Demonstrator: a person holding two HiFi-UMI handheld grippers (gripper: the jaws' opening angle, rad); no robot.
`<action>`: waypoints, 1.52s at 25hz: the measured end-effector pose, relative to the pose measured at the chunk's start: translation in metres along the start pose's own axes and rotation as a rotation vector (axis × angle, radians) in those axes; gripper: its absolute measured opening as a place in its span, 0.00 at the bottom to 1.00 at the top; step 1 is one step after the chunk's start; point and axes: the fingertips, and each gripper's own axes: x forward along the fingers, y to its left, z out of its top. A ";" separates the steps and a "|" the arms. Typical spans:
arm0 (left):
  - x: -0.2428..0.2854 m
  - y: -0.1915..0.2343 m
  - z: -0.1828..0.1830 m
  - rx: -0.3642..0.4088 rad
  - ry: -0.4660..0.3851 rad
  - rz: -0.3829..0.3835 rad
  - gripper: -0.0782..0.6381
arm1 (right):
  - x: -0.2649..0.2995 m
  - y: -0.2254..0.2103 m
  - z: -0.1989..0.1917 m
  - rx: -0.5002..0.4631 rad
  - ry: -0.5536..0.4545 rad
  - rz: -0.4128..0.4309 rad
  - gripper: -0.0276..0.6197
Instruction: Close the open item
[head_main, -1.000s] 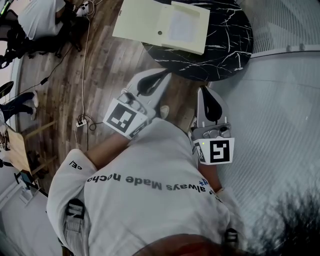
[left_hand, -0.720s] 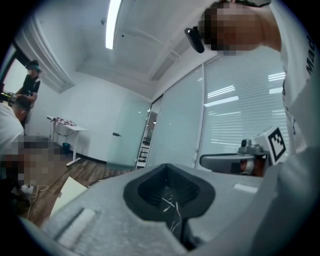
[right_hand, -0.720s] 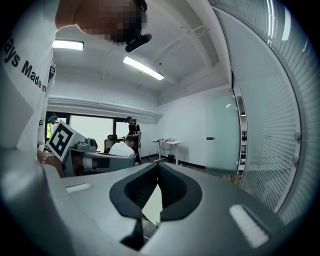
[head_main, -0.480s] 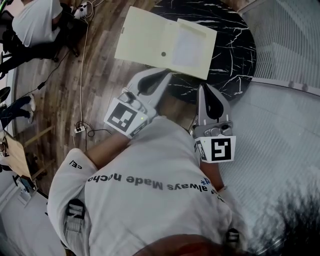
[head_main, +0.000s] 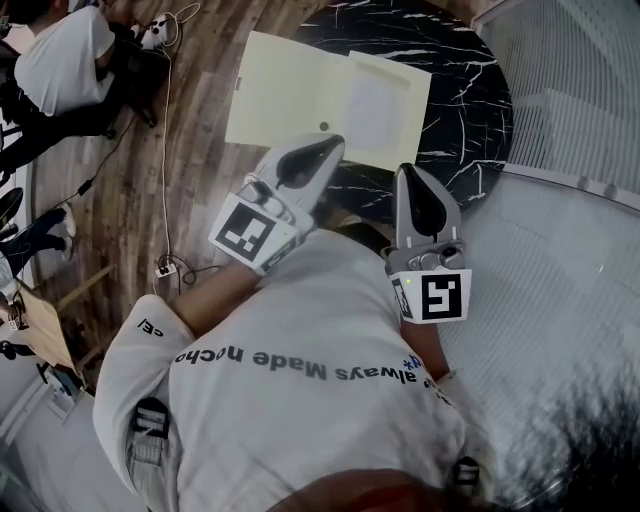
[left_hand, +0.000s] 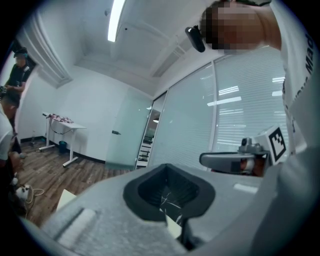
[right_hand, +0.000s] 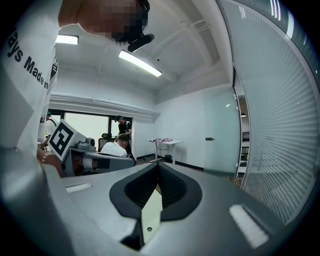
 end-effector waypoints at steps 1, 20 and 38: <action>0.003 -0.001 0.000 0.000 0.001 -0.001 0.11 | 0.000 -0.004 0.000 -0.003 0.001 -0.003 0.04; 0.022 0.021 -0.056 -0.004 0.076 0.113 0.17 | -0.007 -0.036 -0.005 -0.014 0.004 0.043 0.04; -0.041 0.129 -0.269 -0.253 0.317 0.337 0.24 | 0.007 -0.028 -0.014 -0.015 0.033 0.057 0.04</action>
